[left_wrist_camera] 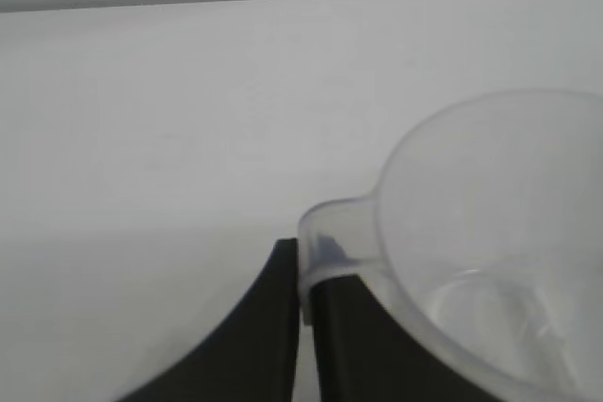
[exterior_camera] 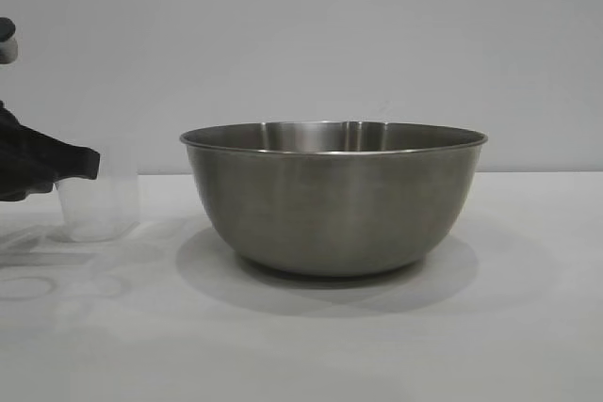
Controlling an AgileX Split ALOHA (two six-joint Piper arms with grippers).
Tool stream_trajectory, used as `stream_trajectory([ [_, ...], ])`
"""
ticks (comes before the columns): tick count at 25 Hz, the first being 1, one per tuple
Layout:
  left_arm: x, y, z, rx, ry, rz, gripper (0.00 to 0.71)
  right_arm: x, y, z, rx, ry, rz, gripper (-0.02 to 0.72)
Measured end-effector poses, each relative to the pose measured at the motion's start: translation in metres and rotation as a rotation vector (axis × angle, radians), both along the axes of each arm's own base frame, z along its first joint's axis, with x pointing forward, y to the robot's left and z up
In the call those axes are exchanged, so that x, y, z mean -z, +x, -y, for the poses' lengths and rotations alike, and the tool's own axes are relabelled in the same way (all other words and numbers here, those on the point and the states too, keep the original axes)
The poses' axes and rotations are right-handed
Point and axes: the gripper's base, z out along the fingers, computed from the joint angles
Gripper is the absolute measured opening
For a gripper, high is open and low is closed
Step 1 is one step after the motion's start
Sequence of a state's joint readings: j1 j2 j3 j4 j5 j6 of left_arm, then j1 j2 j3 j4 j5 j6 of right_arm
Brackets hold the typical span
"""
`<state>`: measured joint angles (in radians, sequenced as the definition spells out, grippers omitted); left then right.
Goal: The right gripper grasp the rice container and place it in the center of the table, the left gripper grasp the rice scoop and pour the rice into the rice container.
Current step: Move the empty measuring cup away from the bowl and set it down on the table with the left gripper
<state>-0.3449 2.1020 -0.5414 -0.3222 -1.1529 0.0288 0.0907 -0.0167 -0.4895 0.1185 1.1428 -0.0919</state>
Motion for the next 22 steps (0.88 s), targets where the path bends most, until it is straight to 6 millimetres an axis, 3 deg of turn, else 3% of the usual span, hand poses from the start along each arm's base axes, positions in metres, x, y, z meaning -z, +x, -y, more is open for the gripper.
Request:
stream_trajectory([
  [4, 0.003, -0.007, -0.002, 0.0, 0.008, -0.022, 0.325, 0.0, 0.0, 0.0, 0.0, 0.0, 0.0, 0.574],
  [15, -0.021, -0.058, -0.01, 0.135, 0.03, -0.056, 0.335, 0.0, 0.0, 0.0, 0.0, 0.0, 0.0, 0.574],
  [22, -0.046, -0.08, -0.011, 0.211, 0.019, 0.008, 0.335, 0.0, 0.0, 0.0, 0.0, 0.0, 0.0, 0.574],
])
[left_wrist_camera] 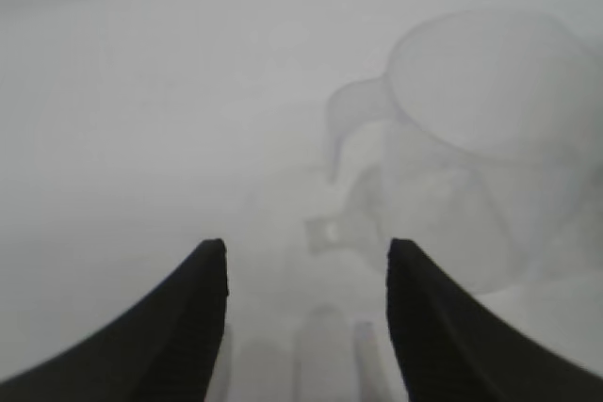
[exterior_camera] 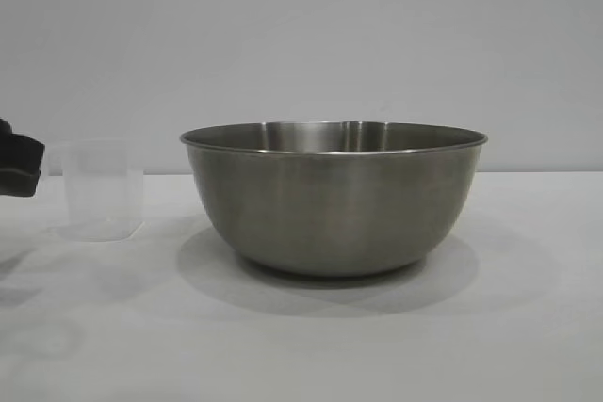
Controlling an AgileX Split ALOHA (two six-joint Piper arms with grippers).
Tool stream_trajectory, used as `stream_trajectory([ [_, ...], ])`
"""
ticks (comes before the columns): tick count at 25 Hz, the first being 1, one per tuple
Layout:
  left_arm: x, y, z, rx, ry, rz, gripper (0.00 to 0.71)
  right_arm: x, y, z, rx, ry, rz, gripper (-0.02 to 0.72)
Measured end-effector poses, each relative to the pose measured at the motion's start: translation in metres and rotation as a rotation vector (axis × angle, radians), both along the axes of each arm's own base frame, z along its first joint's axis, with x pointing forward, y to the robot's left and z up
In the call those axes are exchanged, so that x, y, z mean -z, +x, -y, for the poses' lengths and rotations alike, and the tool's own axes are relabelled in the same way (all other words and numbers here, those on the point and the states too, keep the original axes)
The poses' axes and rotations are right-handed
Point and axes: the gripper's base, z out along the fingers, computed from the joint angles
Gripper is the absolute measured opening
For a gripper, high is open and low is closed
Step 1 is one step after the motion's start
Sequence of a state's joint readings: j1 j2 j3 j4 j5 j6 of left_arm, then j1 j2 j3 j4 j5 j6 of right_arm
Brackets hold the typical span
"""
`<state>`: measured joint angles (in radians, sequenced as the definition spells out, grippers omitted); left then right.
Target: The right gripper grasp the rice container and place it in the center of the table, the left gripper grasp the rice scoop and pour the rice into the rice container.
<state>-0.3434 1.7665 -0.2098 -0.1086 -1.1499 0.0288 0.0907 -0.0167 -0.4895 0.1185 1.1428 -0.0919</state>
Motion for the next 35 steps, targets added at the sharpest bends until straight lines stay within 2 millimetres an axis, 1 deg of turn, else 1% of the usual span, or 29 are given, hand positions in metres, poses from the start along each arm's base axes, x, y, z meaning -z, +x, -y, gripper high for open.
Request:
stream_trajectory([
  [5, -0.008, -0.006, 0.0, 0.027, 0.013, -0.045, 0.335, 0.0, 0.0, 0.0, 0.0, 0.0, 0.0, 0.574],
  [10, -0.006, -0.011, 0.0, 0.03, 0.036, -0.154, 0.335, 0.0, 0.0, 0.0, 0.0, 0.0, 0.0, 0.574],
  [13, -0.007, -0.008, 0.003, 0.057, 0.056, -0.204, 0.335, 0.0, 0.0, 0.0, 0.0, 0.0, 0.0, 0.574],
  [20, -0.021, 0.003, 0.01, 0.102, 0.084, -0.238, 0.335, 0.0, 0.0, 0.0, 0.0, 0.0, 0.0, 0.574],
  [24, -0.035, 0.007, 0.013, 0.123, 0.106, -0.262, 0.335, 0.0, 0.0, 0.0, 0.0, 0.0, 0.0, 0.574],
  [29, -0.066, 0.006, 0.012, 0.124, 0.11, -0.257, 0.335, 0.0, 0.0, 0.0, 0.0, 0.0, 0.0, 0.574],
  [30, -0.071, 0.005, 0.012, 0.123, 0.115, -0.273, 0.378, 0.0, 0.0, 0.0, 0.0, 0.0, 0.0, 0.574],
  [31, -0.078, 0.003, 0.011, 0.123, 0.118, -0.283, 0.367, 0.0, 0.0, 0.0, 0.0, 0.0, 0.0, 0.574],
  [32, -0.087, 0.002, 0.01, 0.121, 0.116, -0.282, 0.418, 0.0, 0.0, 0.0, 0.0, 0.0, 0.0, 0.574],
  [33, -0.093, -0.001, 0.009, 0.118, 0.116, -0.292, 0.44, 0.0, 0.0, 0.0, 0.0, 0.0, 0.0, 0.574],
  [35, -0.109, -0.005, 0.008, 0.113, 0.108, -0.301, 0.428, 0.0, 0.0, 0.0, 0.0, 0.0, 0.0, 0.574],
])
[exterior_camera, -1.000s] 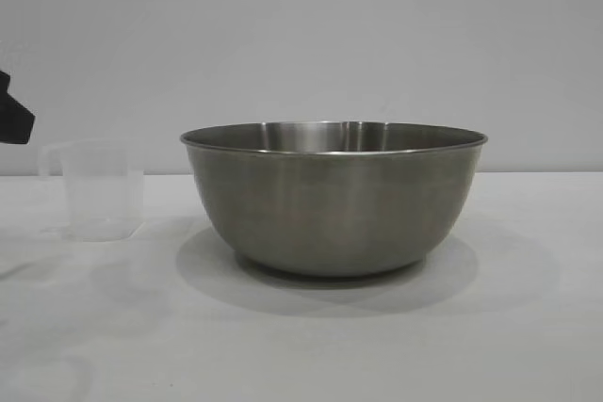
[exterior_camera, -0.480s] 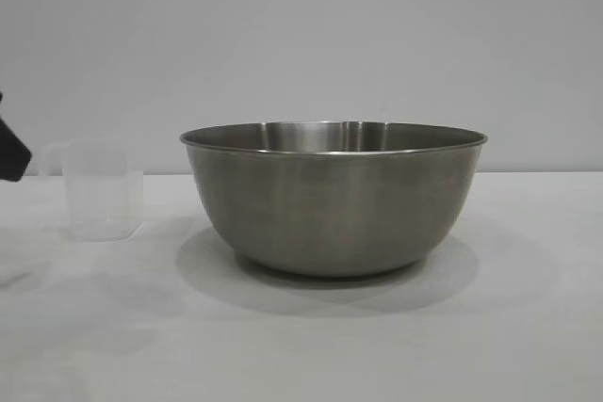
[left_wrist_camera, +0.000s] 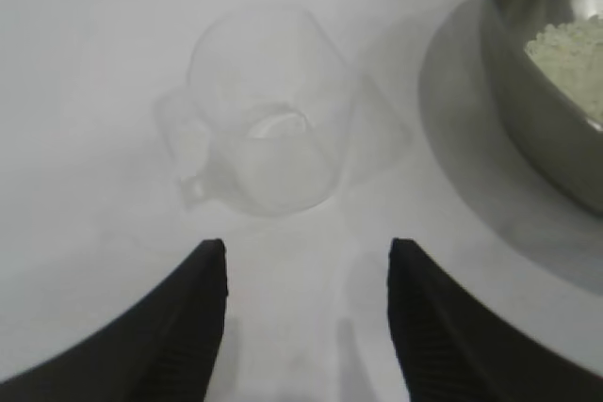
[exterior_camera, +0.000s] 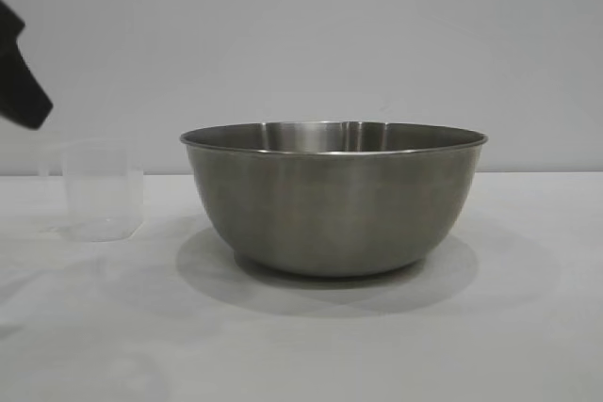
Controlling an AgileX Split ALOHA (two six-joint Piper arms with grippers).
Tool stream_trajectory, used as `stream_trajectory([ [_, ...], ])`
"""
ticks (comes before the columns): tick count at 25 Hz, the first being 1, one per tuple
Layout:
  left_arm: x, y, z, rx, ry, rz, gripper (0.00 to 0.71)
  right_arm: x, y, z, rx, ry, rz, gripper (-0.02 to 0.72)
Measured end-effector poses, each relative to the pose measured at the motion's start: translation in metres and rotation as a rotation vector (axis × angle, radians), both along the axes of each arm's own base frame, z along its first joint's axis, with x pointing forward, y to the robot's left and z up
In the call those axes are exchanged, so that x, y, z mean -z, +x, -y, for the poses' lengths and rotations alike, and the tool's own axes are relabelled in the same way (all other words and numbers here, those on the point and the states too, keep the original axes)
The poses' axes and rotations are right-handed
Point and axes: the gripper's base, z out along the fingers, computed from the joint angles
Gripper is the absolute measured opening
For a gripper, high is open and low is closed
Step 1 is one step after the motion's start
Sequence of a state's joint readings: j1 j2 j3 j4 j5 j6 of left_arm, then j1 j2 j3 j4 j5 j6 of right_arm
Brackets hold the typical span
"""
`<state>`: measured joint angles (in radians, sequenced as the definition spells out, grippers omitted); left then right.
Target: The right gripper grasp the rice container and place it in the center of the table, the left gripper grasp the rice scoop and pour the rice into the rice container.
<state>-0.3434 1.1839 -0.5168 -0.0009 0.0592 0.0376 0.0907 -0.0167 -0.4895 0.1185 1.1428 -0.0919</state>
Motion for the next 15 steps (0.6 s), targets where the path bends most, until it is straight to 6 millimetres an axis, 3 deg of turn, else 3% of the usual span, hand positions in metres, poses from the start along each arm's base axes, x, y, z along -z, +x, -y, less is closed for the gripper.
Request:
stream_trajectory([
  [6, -0.053, -0.024, -0.009, -0.001, -0.003, -0.008, 0.428, 0.0, 0.0, 0.0, 0.0, 0.0, 0.0, 0.574],
  [11, -0.098, -0.059, -0.021, 0.0, -0.021, 0.042, 0.428, 0.0, 0.0, 0.0, 0.0, 0.0, 0.0, 0.574],
  [15, -0.109, -0.093, -0.033, 0.002, -0.007, 0.007, 0.428, 0.0, 0.0, 0.0, 0.0, 0.0, 0.0, 0.574],
])
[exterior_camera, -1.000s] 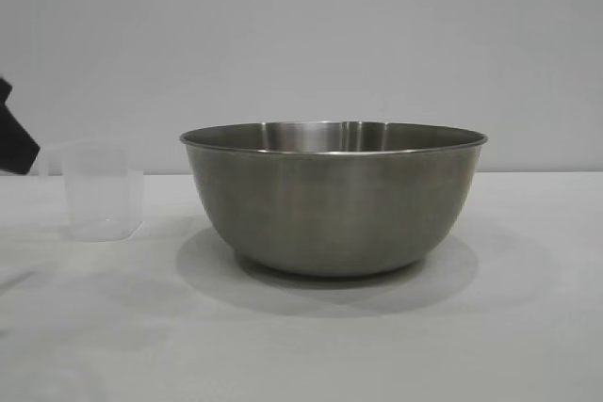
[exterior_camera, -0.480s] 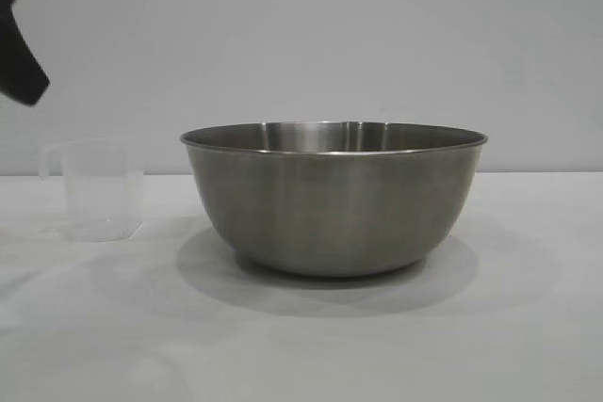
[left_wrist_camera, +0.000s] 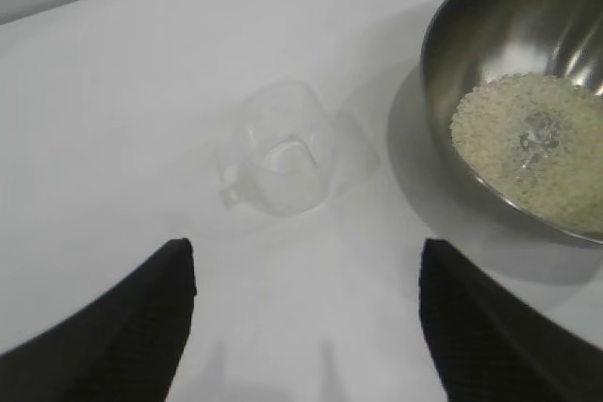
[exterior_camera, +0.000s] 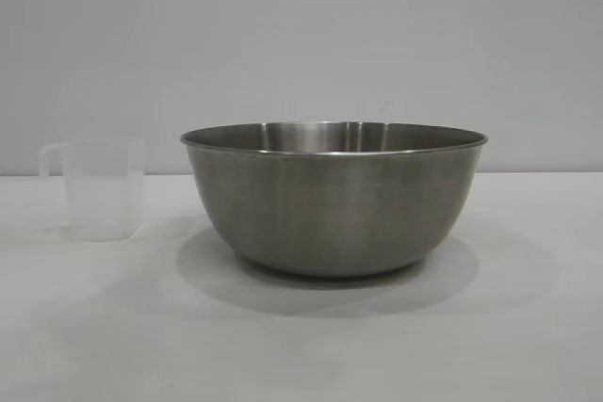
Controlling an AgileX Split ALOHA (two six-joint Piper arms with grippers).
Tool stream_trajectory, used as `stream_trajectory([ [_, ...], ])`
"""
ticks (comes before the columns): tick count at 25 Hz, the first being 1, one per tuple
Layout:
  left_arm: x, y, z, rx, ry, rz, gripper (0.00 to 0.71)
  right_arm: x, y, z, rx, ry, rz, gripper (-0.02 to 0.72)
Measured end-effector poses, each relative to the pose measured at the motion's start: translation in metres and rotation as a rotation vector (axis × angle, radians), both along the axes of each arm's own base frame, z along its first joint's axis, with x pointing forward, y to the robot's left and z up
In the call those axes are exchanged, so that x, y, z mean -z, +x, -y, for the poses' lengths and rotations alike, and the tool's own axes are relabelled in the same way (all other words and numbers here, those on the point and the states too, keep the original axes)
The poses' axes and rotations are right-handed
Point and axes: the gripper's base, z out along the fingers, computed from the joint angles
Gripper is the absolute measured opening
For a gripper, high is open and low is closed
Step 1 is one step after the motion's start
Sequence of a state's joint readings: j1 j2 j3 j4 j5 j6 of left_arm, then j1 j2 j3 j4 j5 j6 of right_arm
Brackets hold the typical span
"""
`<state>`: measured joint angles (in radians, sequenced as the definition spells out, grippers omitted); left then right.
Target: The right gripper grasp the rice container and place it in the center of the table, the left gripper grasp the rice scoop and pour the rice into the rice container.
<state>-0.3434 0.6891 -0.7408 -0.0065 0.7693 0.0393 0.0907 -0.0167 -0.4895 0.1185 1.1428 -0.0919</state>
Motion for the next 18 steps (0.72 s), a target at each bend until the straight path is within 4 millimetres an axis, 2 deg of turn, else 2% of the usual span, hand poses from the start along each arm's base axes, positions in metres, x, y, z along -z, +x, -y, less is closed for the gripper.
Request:
stream_trajectory([
  [6, 0.006, -0.049, -0.017, 0.002, 0.055, -0.151, 0.428, 0.0, 0.0, 0.0, 0.0, 0.0, 0.0, 0.574],
  [11, 0.009, -0.082, -0.029, 0.003, 0.048, -0.132, 0.428, 0.0, 0.0, 0.0, 0.0, 0.0, 0.0, 0.574],
  [18, 0.05, -0.113, -0.04, 0.004, 0.026, -0.077, 0.428, 0.0, 0.0, 0.0, 0.0, 0.0, 0.0, 0.574],
])
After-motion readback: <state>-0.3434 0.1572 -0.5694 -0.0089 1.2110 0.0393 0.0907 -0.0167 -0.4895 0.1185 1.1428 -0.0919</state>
